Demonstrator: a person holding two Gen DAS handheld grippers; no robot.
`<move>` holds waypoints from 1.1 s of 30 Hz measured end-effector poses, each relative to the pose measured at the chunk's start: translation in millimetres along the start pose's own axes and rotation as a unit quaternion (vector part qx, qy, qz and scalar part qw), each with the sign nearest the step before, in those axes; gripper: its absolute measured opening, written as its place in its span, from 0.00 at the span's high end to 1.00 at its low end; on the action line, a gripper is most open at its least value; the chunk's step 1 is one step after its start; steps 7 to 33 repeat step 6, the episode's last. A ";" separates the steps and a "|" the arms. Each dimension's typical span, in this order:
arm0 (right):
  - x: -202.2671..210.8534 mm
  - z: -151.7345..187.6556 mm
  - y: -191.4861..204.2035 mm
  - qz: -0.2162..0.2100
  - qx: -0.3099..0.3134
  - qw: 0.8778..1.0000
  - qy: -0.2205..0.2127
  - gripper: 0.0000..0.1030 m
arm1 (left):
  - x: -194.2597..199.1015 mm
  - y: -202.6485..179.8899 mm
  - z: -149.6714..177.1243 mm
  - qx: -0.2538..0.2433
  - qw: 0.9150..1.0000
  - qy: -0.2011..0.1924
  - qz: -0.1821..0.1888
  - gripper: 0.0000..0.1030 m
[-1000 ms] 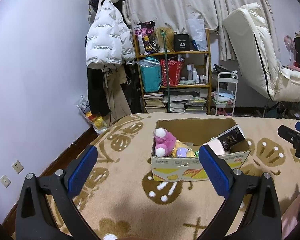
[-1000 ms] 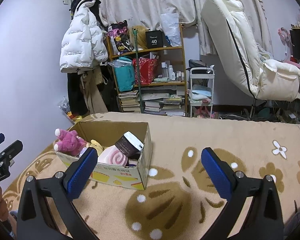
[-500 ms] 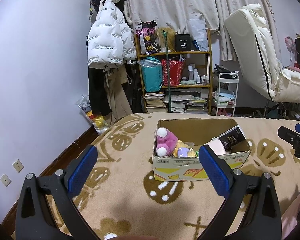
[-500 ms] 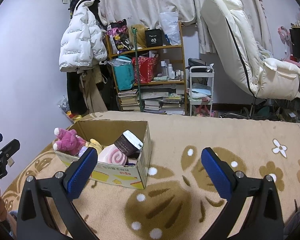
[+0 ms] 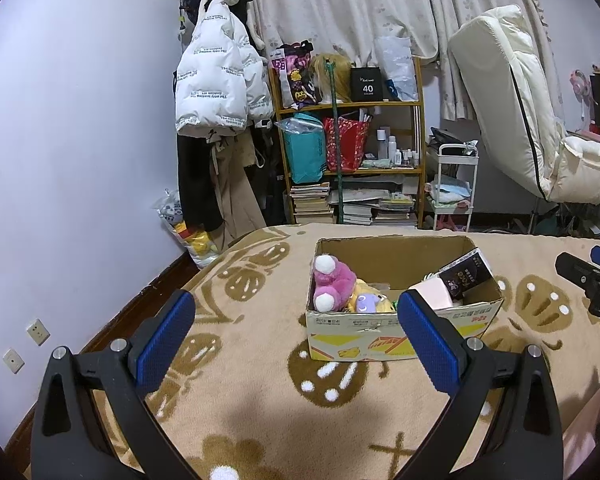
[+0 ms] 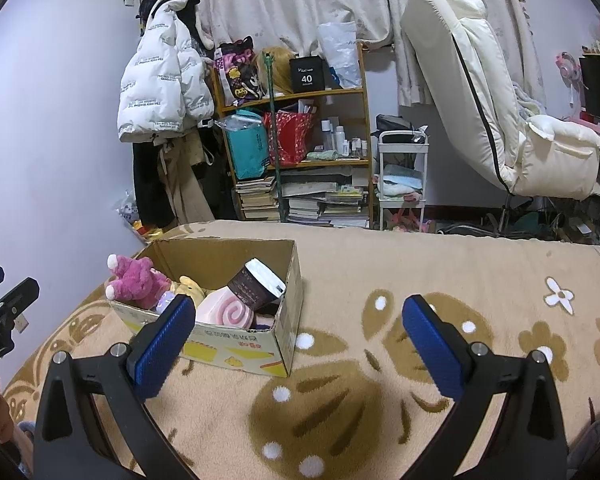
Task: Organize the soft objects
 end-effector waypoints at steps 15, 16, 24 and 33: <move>1.0 0.2 0.4 0.001 -0.001 1.000 0.000 0.00 | -0.3 -1.7 0.0 -0.001 1.000 0.000 0.001 0.03; 1.0 0.2 0.4 0.001 -0.001 1.000 0.000 0.00 | -0.3 -1.7 0.0 -0.001 1.000 0.000 0.001 0.03; 1.0 0.2 0.4 0.001 -0.001 1.000 0.000 0.00 | -0.3 -1.7 0.0 -0.001 1.000 0.000 0.001 0.03; 1.0 0.2 0.4 0.001 -0.001 1.000 0.000 0.00 | -0.3 -1.7 0.0 -0.001 1.000 0.000 0.001 0.03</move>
Point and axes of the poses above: each gripper's, at about its wrist camera, not at the fingertips, and x roughly against the way its jaws point, y to its left, z to its underside, the point moved 5 cm from there along -x, roughly the way its jaws point, and after that the axes turned 2 degrees about z, right-handed, at the moved point
